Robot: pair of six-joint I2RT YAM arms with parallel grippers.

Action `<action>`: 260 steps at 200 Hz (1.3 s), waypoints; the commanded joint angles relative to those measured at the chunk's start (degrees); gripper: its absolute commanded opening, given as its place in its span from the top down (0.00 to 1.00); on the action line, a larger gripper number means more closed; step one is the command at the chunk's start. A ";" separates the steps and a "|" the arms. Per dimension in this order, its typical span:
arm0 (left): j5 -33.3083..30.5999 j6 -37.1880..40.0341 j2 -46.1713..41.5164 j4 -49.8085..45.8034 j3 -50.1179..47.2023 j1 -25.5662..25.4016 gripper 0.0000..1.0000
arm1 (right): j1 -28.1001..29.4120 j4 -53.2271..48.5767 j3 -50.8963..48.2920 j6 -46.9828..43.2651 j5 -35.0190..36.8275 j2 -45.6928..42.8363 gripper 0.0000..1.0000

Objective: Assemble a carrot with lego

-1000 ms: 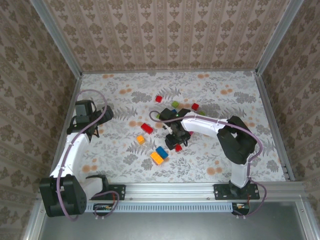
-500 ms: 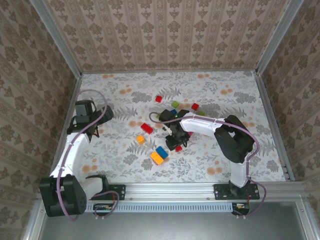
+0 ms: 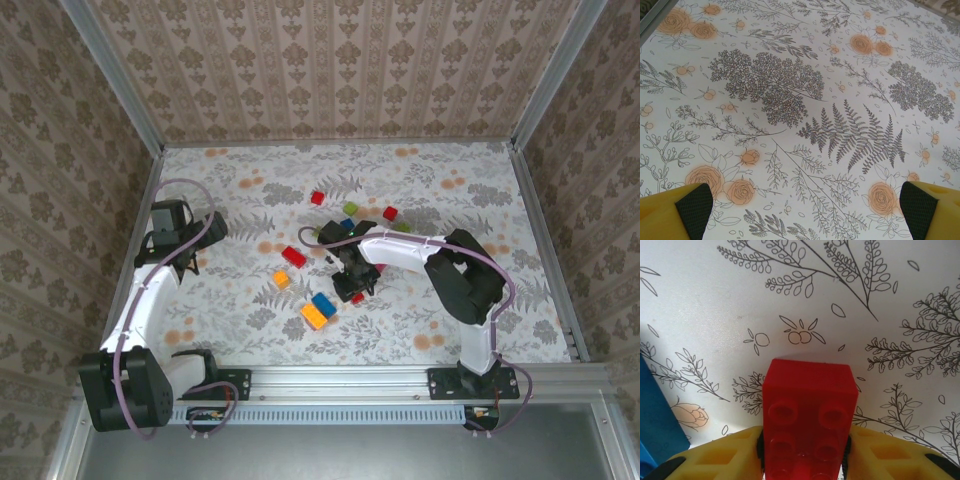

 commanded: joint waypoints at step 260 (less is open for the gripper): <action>0.95 0.11 -0.71 -0.55 1.08 -0.21 0.00 | 16.90 -11.67 15.04 4.92 -1.47 -1.39 0.65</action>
